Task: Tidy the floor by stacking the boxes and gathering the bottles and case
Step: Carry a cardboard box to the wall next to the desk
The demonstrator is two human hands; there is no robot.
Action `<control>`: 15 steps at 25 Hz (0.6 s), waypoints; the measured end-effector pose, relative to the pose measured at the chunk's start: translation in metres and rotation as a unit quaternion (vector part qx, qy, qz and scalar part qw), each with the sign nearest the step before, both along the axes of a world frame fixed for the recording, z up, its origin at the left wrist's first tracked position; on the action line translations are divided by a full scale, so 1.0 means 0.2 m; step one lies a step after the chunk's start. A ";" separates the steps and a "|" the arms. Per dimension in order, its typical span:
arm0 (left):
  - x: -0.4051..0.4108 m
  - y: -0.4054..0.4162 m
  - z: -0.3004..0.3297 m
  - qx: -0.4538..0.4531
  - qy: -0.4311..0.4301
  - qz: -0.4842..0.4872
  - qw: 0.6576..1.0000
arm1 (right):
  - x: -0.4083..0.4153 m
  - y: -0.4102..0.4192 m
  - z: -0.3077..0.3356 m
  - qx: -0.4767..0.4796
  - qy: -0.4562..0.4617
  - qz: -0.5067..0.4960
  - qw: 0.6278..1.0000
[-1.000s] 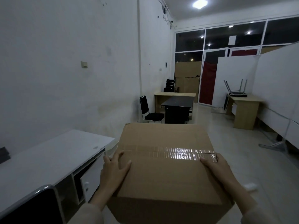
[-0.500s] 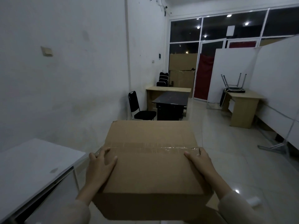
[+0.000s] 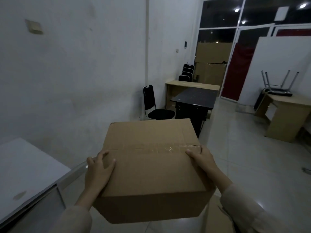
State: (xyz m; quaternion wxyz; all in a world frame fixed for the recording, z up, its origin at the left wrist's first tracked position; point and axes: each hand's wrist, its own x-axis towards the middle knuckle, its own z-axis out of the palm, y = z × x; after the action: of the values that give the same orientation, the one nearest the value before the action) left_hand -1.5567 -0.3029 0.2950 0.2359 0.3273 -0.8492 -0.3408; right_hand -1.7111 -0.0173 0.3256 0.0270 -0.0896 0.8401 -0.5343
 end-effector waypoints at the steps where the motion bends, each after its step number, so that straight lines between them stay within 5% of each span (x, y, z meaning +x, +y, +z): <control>1: -0.06 -0.05 -0.01 0.004 0.003 0.013 1.000 | -0.09 -0.07 0.01 0.007 0.002 0.010 1.000; 15: -0.93 -1.31 0.09 -0.007 0.002 0.120 0.993 | -1.24 -1.54 0.04 -0.043 -0.006 0.113 0.993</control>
State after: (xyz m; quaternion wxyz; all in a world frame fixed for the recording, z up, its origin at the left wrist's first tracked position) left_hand -1.7421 -0.5645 0.3126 0.2791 0.4243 -0.8055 -0.3054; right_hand -1.9584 -0.3248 0.3340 0.0881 -0.1821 0.8004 -0.5643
